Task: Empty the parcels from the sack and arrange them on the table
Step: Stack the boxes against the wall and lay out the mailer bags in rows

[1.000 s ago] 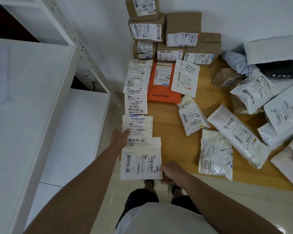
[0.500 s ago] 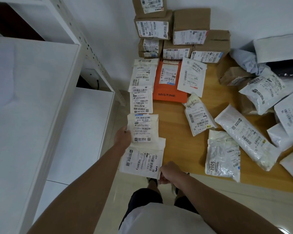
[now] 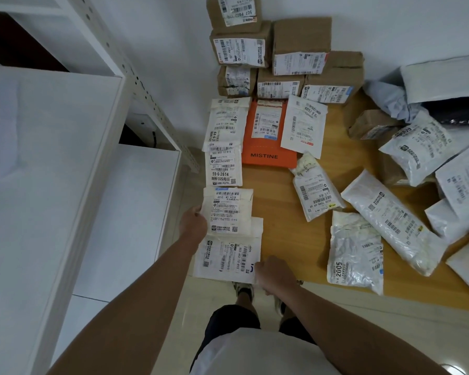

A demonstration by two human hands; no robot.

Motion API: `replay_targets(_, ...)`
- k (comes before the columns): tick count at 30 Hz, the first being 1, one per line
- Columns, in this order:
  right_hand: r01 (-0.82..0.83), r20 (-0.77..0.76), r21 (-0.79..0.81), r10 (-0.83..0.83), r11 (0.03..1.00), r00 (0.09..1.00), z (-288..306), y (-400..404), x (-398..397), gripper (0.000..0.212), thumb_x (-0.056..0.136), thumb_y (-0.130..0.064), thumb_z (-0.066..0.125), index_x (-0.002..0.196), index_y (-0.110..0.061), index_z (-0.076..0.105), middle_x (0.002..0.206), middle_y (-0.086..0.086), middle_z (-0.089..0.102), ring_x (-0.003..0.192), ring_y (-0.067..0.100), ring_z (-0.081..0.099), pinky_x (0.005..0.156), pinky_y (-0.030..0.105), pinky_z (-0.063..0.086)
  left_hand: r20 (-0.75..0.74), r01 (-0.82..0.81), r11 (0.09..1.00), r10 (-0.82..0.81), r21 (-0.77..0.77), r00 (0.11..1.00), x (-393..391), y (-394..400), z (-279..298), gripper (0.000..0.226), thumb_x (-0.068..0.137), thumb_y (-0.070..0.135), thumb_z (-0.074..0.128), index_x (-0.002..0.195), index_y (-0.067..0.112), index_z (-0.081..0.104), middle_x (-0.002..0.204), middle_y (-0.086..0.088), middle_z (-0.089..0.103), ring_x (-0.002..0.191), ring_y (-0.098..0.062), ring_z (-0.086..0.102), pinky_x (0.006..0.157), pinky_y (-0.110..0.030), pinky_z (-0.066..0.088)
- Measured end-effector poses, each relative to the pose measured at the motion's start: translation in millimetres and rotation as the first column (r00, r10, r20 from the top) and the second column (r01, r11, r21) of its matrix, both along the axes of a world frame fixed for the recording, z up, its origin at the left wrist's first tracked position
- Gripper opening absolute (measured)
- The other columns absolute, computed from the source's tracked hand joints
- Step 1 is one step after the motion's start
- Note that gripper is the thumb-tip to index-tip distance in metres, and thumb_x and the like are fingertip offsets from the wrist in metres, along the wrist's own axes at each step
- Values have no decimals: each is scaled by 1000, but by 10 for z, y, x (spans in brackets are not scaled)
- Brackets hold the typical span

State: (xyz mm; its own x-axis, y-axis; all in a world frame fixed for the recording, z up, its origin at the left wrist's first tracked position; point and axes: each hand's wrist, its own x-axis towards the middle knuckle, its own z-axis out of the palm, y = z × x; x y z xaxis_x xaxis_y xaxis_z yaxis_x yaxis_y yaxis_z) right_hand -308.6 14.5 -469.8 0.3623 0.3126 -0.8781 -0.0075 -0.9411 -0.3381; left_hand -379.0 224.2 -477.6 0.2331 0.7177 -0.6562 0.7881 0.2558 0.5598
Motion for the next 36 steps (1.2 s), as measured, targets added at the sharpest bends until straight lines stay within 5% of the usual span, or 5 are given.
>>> replay_targets(15, -9, 371, 184, -61, 983, 927, 190, 179, 410, 28, 96, -36, 46, 74, -20, 42, 68, -2, 52, 58, 12, 46, 53, 29, 34, 87, -57, 998, 57, -2, 995, 621, 435, 269, 25, 99, 21, 34, 88, 11, 54, 80, -3, 55, 75, -20, 53, 56, -26, 36)
replay_targets(21, -2, 406, 243, -100, 970, 909, 185, 273, 529, 23, 94, -31, 48, 76, -18, 47, 66, -1, 55, 57, 13, 49, 51, 29, 34, 210, -17, 1000, 22, -22, 978, 1032, 956, 0, 63, 89, 53, 38, 141, 18, 43, 142, -10, 49, 125, -31, 51, 104, -50, 43)
replay_targets(26, 11, 435, 266, -130, 964, 891, 130, 403, 599, 21, 94, -32, 50, 80, -16, 52, 66, 0, 58, 60, 17, 55, 52, 31, 38, 254, -68, 996, 78, -50, 964, 1378, 1146, 175, 23, 100, 32, 34, 99, 13, 47, 82, 0, 55, 68, -14, 53, 64, -30, 41)
replay_targets(29, 17, 452, 282, -149, 959, 879, 121, 519, 637, 22, 94, -30, 49, 78, -14, 50, 66, 2, 58, 58, 16, 52, 51, 30, 34, 269, 24, 999, -12, -41, 963, 1536, 1318, -23, 45, 90, 46, 33, 98, 7, 52, 79, -4, 59, 76, -30, 65, 70, -37, 47)
replay_targets(36, 60, 469, 305, -205, 951, 859, 108, 719, 760, 21, 95, -30, 45, 77, -20, 48, 65, -4, 56, 59, 15, 53, 51, 30, 36, 270, 8, 997, 12, -74, 963, 1653, 1484, -411, 94, 71, 69, 35, 141, 6, 40, 129, -19, 59, 110, -39, 62, 93, -56, 49)
